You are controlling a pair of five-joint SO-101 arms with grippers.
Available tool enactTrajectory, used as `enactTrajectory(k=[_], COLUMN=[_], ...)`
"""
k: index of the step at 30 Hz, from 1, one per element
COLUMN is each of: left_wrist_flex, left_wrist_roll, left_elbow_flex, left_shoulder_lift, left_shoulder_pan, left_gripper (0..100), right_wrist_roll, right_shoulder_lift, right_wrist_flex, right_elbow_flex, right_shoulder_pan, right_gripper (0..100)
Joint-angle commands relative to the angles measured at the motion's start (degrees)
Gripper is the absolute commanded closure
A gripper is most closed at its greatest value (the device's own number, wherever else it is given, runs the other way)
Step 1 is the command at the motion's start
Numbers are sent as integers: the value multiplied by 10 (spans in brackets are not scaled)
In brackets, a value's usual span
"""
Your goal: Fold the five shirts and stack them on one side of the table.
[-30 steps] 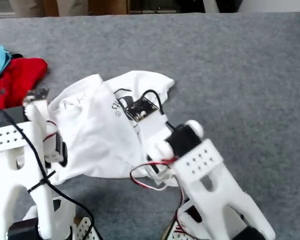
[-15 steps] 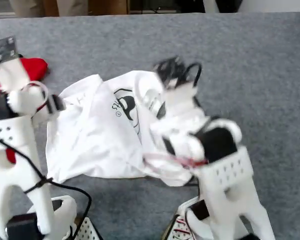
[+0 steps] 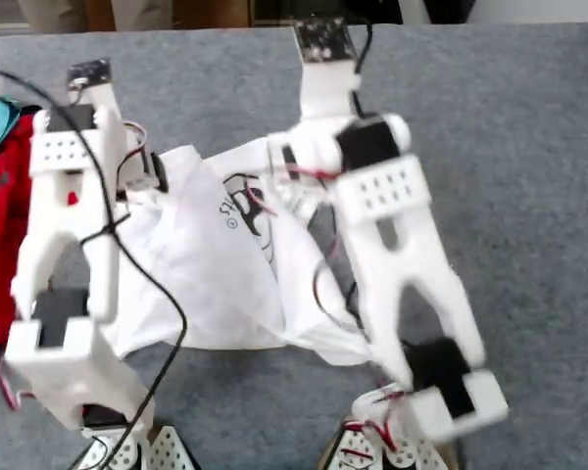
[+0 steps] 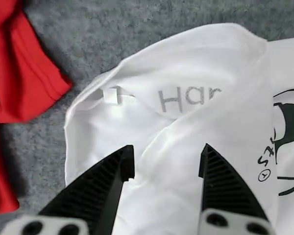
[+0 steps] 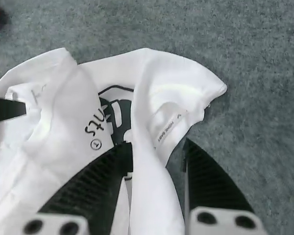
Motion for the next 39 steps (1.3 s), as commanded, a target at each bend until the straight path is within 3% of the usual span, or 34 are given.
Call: enactTrajectory(k=[1,11,16,22,35,39], left_wrist_flex=[57,149,166,166,166,166], left_wrist_roll=[-7,-8,-7,-13,-91,-91], left_elbow_flex=[-91,-156,-161,-135,78,82], left_shoulder_lift=[63,212,213,148,-44,-47], left_shoulder_pan=[14,7,-22,-60,-34,-33], left_gripper=[802,987,981,981,981,981], right_wrist_roll=[-5,-64,-82,-82,-82,-81], right_shoulder_lift=[101,394,490,583,681,681], right_wrist_flex=[-24,20,89,162,205,205], right_elbow_flex=[-116,-370,-486,-589,-688,-688], right_shoulder_pan=[20,34,33,33,36,36], right_gripper=[816,816,817,817,819,921])
